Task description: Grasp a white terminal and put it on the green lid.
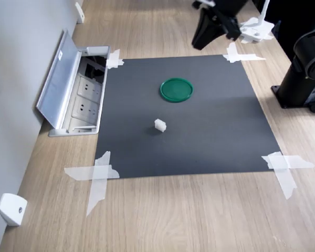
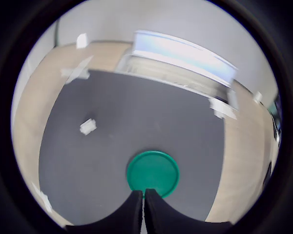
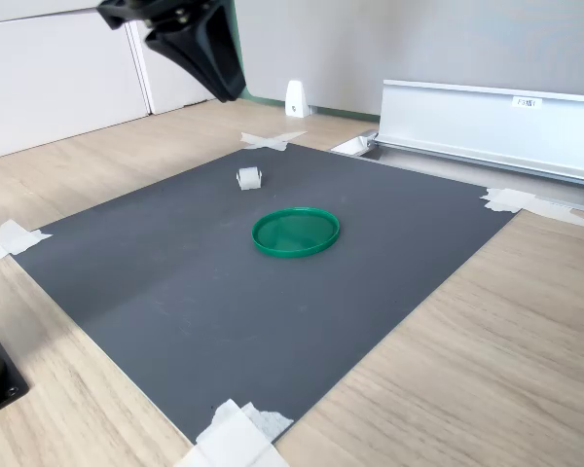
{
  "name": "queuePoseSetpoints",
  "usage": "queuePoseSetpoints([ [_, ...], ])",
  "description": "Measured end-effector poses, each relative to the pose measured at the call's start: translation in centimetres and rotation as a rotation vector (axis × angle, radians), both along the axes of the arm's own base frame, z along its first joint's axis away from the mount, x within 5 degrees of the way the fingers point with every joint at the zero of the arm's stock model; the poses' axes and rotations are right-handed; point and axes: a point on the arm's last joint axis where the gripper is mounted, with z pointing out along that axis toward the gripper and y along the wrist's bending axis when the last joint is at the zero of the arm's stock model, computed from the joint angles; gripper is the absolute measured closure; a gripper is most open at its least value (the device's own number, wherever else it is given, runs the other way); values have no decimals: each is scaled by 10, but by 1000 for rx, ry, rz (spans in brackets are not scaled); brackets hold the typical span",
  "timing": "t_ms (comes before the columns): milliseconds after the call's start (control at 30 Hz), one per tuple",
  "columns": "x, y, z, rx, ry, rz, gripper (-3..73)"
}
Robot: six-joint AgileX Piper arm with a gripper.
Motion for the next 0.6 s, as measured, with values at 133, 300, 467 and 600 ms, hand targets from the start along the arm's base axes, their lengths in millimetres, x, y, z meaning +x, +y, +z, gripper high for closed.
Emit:
queuePoseSetpoints([
  [133,31,1,-10,3,95,55,666],
  [300,51,25,-22,-3,181,160,502],
  [467,59,53,-39,24,248,191,234],
  [600,67,67,-55,47,282,152,37],
])
